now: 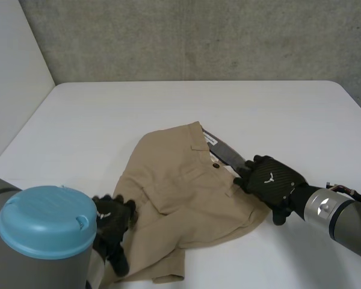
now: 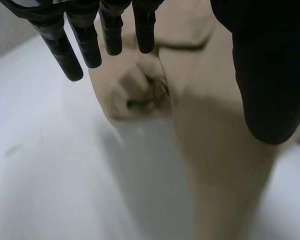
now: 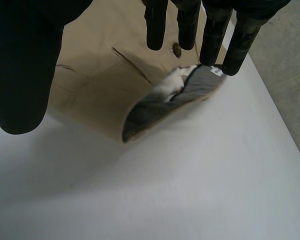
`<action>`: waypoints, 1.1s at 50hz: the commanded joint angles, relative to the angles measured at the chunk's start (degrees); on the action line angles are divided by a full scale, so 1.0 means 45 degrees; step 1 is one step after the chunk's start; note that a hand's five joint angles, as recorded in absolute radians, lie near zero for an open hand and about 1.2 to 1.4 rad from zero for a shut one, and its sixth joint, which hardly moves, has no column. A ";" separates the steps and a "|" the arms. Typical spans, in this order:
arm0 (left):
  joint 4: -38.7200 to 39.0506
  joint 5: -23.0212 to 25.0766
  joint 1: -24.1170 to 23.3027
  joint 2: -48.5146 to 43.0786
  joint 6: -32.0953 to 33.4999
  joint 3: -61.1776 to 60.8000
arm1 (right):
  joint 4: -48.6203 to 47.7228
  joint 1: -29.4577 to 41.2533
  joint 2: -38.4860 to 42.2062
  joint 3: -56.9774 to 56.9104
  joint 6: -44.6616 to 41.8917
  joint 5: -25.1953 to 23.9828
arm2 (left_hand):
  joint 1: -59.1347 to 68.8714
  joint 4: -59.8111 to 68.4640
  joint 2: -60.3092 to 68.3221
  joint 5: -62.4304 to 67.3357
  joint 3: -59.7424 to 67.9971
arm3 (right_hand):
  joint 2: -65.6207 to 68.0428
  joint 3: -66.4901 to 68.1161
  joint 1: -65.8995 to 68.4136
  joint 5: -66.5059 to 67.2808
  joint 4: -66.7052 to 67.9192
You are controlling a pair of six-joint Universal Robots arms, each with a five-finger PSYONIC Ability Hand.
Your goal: Fold the shorts.
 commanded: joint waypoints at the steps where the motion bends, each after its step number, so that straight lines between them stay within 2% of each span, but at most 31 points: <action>1: -0.0691 0.0045 -0.0005 0.0104 -0.0492 -0.0694 | -0.0495 -0.0027 0.0398 0.0214 -0.0067 -0.0618 | 0.0545 0.0656 0.0756 0.0740 0.0509 | 0.2063 0.2215 0.2348 0.1818 0.1917; 7: -0.0419 0.0025 0.0053 0.0026 -0.0492 -0.1007 | -0.1433 0.0052 0.0887 0.0195 -0.0087 -0.0560 | 0.1517 0.1628 0.1728 0.1712 0.1482 | 0.4269 0.4420 0.4553 0.4023 0.4122; 11: 0.0050 0.0025 0.0131 -0.0052 -0.0492 -0.1203 | -0.1921 0.0091 0.1121 0.0156 -0.0067 -0.0560 | 0.2783 0.2894 0.2994 0.2978 0.2747 | 0.6734 0.6886 0.7019 0.6489 0.6588; 14: 0.0479 0.0025 0.0248 -0.0052 -0.0473 -0.1262 | -0.2291 0.0110 0.1160 0.0136 -0.0048 -0.0502 | 0.5994 0.6105 0.6205 0.6189 0.5959 | 0.9867 1.0018 1.0151 0.9621 0.9720; 17: 0.0890 0.0005 0.0366 -0.0013 -0.0473 -0.1223 | -0.2449 0.0110 0.1161 0.0156 -0.0028 -0.0482 | 0.9507 0.9618 0.9717 0.9702 0.9471 | 1.0959 1.1111 1.1244 1.0714 1.0813; 19: 0.1046 0.0005 0.0463 0.0006 -0.0473 -0.1184 | -0.2449 0.0110 0.1180 0.0117 0.0050 -0.0443 | 1.1526 1.1637 1.1736 1.1721 1.1490 | 1.4724 1.4875 1.5009 1.4478 1.4577; 20: 0.1143 0.0005 0.0522 0.0026 -0.0453 -0.1125 | -0.2449 0.0110 0.1180 0.0078 0.0108 -0.0404 | 1.2941 1.3052 1.3152 1.3136 1.2906 | 1.4874 1.5026 1.5159 1.4628 1.4727; 23: 0.1164 0.0025 0.0600 0.0046 -0.0414 -0.0969 | -0.2313 0.0149 0.1102 -0.0039 0.0148 -0.0267 | 1.4703 1.4814 1.4913 1.4898 1.4667 | 1.4875 1.5027 1.5160 1.4630 1.4729; 27: 0.1086 0.0025 0.0678 0.0435 0.0365 -0.0345 | -0.1612 0.0129 0.0830 -0.0351 0.0323 0.0375 | 1.4708 1.4818 1.4918 1.4902 1.4672 | 1.4875 1.5027 1.5160 1.4630 1.4729; 28: 0.1086 0.0025 0.0852 0.0823 0.1005 0.0024 | -0.1339 0.0130 0.0713 -0.0487 0.0420 0.0571 | 1.4708 1.4818 1.4918 1.4902 1.4672 | 1.4875 1.5027 1.5160 1.4630 1.4729; 31: 0.1067 0.0044 0.1185 0.1605 0.2238 0.0825 | 0.0086 0.0324 -0.0709 -0.1754 0.1705 0.1294 | 1.4708 1.4818 1.4918 1.4902 1.4672 | 1.4875 1.5027 1.5160 1.4630 1.4729; 35: 0.1144 0.0200 0.1596 0.3010 0.4949 0.3008 | 0.1396 0.0481 -0.2333 -0.3999 0.4030 0.1861 | 1.4708 1.4818 1.4918 1.4902 1.4672 | 1.4875 1.5027 1.5160 1.4630 1.4729; 36: 0.1164 0.0220 0.1596 0.3169 0.5344 0.3422 | 0.1882 0.0462 -0.2741 -0.5126 0.4769 0.2017 | 1.4708 1.4818 1.4918 1.4902 1.4672 | 1.4875 1.5027 1.5160 1.4630 1.4729; 40: 0.1067 0.0610 0.1713 0.3483 0.6674 0.5375 | 0.3792 0.0364 -0.3272 -0.7608 0.5732 0.2640 | 1.4708 1.4818 1.4918 1.4902 1.4672 | 1.4875 1.5027 1.5160 1.4630 1.4729; 46: 0.0131 0.1430 0.2025 0.2802 0.7047 0.6960 | 0.6591 0.0676 -0.2825 -0.9979 0.5169 0.3736 | 1.4708 1.4818 1.4918 1.4902 1.4672 | 1.4875 1.5027 1.5160 1.4630 1.4729; 51: -0.0749 0.1763 0.2884 0.0560 0.6969 0.7682 | 0.6711 0.1495 -0.1127 -1.0488 0.4368 0.4322 | 1.4708 1.4818 1.4918 1.4902 1.4672 | 1.4875 1.5027 1.5160 1.4630 1.4729; 54: -0.0770 0.1783 0.3061 -0.0575 0.6988 0.8034 | 0.6711 0.1984 0.0005 -1.0781 0.4152 0.4946 | 1.4708 1.4818 1.4918 1.4902 1.4672 | 1.4875 1.5027 1.5160 1.4630 1.4729; 55: -0.0770 0.1783 0.3119 -0.1546 0.7008 0.8480 | 0.6692 0.2082 0.0356 -1.0859 0.4113 0.5122 | 1.4708 1.4818 1.4918 1.4902 1.4672 | 1.4875 1.5027 1.5160 1.4630 1.4729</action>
